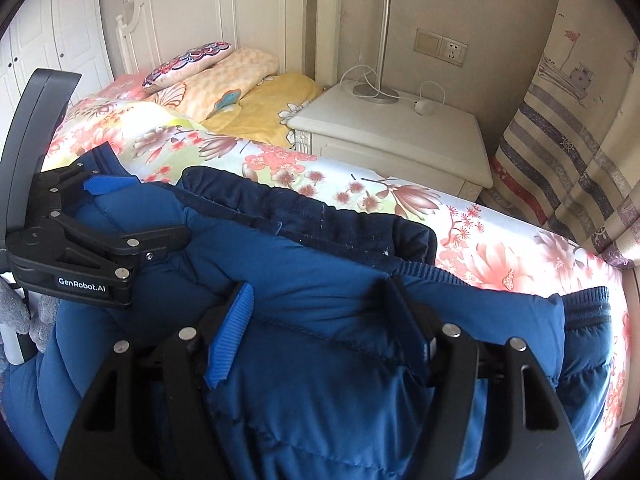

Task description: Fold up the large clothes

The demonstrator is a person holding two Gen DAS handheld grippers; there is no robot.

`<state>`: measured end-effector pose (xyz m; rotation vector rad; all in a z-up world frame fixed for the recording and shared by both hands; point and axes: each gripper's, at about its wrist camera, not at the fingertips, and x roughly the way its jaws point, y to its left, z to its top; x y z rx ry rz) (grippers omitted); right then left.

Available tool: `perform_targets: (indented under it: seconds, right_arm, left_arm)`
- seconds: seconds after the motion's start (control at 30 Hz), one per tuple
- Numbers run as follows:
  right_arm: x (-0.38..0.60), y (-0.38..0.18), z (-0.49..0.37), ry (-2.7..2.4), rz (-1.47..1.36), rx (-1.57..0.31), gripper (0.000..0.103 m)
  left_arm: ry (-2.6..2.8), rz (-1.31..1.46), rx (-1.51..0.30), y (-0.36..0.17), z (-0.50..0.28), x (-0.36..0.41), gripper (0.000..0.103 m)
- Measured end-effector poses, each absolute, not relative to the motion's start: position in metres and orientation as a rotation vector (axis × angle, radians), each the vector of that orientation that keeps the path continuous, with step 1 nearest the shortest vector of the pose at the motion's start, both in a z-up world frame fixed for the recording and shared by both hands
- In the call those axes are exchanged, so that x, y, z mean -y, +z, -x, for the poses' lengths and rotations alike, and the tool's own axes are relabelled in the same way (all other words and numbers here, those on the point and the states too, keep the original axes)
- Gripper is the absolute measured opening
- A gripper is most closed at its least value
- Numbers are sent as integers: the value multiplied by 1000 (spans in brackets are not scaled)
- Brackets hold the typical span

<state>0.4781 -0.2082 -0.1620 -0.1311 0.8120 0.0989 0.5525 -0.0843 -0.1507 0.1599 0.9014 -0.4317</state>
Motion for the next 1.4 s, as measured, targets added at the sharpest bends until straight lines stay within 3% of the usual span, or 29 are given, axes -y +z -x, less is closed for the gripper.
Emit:
perform_targets:
  seconds: [0.13,0.23,0.37,0.47,0.53,0.73,0.9,1.07,1.4]
  right_arm:
    - [207,-157,-477,112,141,-836,69]
    - [221,-136,-469,72,129,-828,61]
    - [270,-108,-442,-66,70,-738,68]
    - [315,-140,-449,-153,13,-842,69]
    - [344,-159,-451,-68,-190,-852,71]
    - [338,-158,-451,-87,-136,-853,71]
    - [344,-162,-448,-70,-171,-838,71]
    - [345,-163,-450,-64,-182,-839,71]
    - [344,-163,-451,-58,-190,-847,72]
  left_arm:
    - [-423,-176,-890,-149,-551,86,99]
    - [-421,-179,-886,-148,-550,85,99]
    - [-424,-179,-886,-149,-551,84,99]
    - [-427,-172,-887,-149,-551,84,99]
    - [-429,-168,-886,-148,-551,84,99]
    - [-472,-151,-1000,-136,-562,74,99]
    - [-375,-250,-846,-85,-558,40,99]
    - [-317,-164,-946,-153,-571,-1,99]
    - [-269,-49,-947,-153,-577,-15,99]
